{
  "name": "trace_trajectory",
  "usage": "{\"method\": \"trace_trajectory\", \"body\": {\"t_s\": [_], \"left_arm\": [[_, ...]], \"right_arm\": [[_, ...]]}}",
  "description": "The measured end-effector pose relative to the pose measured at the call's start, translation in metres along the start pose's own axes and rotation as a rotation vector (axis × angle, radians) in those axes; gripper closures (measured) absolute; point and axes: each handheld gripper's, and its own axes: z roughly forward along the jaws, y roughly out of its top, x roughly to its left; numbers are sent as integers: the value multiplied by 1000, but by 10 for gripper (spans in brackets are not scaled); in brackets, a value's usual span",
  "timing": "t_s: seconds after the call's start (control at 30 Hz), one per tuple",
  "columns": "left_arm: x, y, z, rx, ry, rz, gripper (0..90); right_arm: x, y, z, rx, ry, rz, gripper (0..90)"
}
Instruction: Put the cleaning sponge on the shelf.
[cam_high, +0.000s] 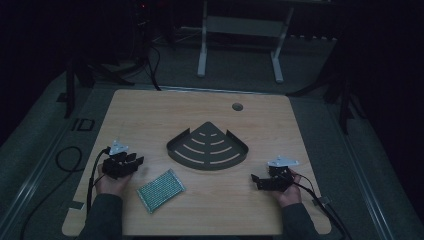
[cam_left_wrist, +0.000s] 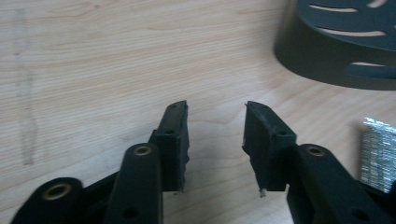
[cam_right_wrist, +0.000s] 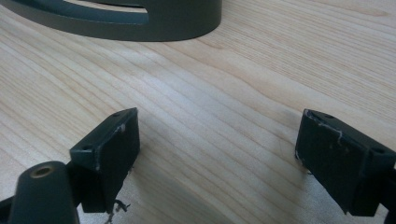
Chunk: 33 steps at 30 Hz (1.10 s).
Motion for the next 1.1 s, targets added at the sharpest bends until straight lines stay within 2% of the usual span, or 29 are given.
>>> {"method": "trace_trajectory", "body": {"t_s": [0.1,0.17,0.3,0.47,0.57,0.67,0.7,0.8,1.1], "left_arm": [[-3,3,-3,3,-22,11,636],[-8,5,-5,13,-45,35,648],[-13,6,-6,43,-49,70,664],[-16,7,-9,53,-72,77,701],[-20,8,-14,60,-66,90,727],[-22,9,-19,60,-90,95,756],[-24,10,-21,60,-104,102,760],[-26,11,-23,72,-105,117,760],[-31,10,-36,96,-131,129,772]], "right_arm": [[0,0,0,0,0,0,133],[0,0,0,0,0,0,133],[0,0,0,0,0,0,133],[0,0,0,0,0,0,133],[0,0,0,-1,-1,0,133],[0,0,0,-1,-1,0,133],[0,0,0,-1,-1,0,133],[0,0,0,-1,-1,0,133],[0,0,0,-1,-2,1,135]]}}
